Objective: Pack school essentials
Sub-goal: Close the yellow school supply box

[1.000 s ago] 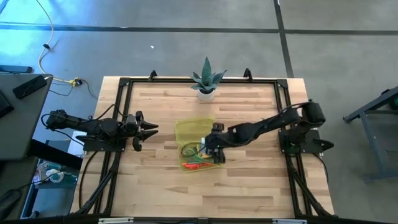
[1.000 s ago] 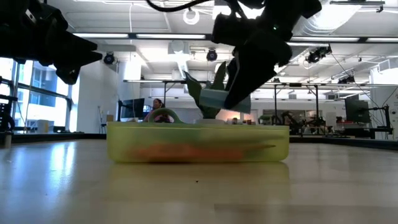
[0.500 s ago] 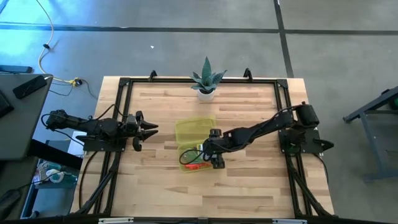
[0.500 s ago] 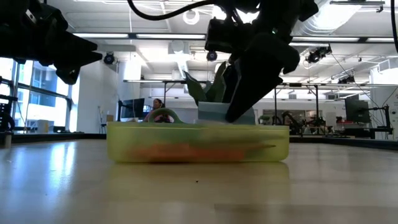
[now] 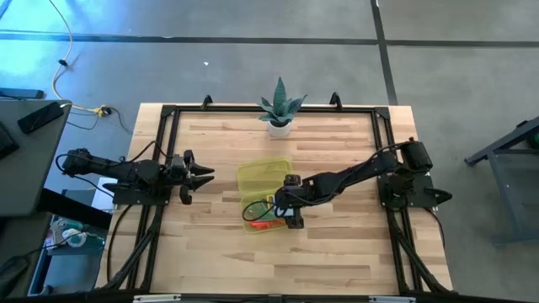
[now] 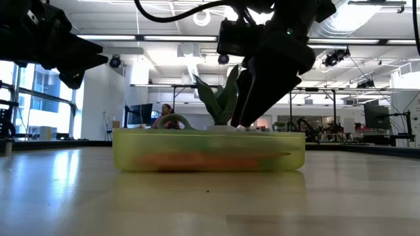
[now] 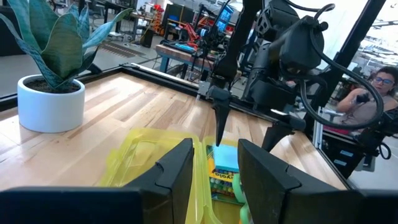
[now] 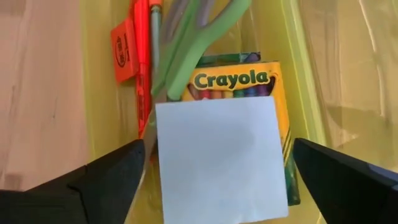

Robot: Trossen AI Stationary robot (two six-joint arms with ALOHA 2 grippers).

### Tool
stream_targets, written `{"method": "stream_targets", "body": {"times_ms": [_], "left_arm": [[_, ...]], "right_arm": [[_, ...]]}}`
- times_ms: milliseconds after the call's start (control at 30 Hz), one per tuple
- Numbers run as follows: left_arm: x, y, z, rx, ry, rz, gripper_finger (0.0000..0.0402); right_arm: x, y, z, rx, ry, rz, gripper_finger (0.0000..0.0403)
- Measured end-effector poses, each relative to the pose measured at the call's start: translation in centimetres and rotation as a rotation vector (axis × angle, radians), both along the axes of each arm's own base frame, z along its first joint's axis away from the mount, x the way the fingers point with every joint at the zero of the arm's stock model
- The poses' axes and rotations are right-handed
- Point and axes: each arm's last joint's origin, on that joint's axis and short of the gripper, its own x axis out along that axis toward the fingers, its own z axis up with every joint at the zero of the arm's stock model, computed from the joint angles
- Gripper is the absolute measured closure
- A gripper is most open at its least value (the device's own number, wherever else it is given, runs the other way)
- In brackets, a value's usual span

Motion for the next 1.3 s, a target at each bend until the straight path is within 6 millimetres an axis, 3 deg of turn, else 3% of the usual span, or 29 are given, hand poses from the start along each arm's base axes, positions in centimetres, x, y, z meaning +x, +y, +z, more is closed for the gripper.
{"method": "stream_targets", "body": {"times_ms": [167, 367, 567, 1100, 1300], "left_arm": [[0.0, 0.0, 0.0, 0.0, 0.0, 0.0, 0.0287], [0.0, 0.0, 0.0, 0.0, 0.0, 0.0, 0.0287], [0.0, 0.0, 0.0, 0.0, 0.0, 0.0, 0.0287], [0.0, 0.0, 0.0, 0.0, -0.001, 0.0, 0.0287], [0.0, 0.0, 0.0, 0.0, 0.0, 0.0, 0.0287]], "right_arm": [[0.2, -0.5, 0.7, 0.001, -0.053, -0.11, 0.0003], [0.0, -2.1, 2.9, -0.153, -0.189, -0.336, 0.0004], [-0.6, -4.0, 4.4, -0.218, -0.225, -0.439, 0.0004], [-1.8, -12.4, 5.6, -0.234, -0.22, -0.751, 0.0006], [-2.5, -15.2, 4.9, -0.146, -0.129, -0.775, 0.0047]]}}
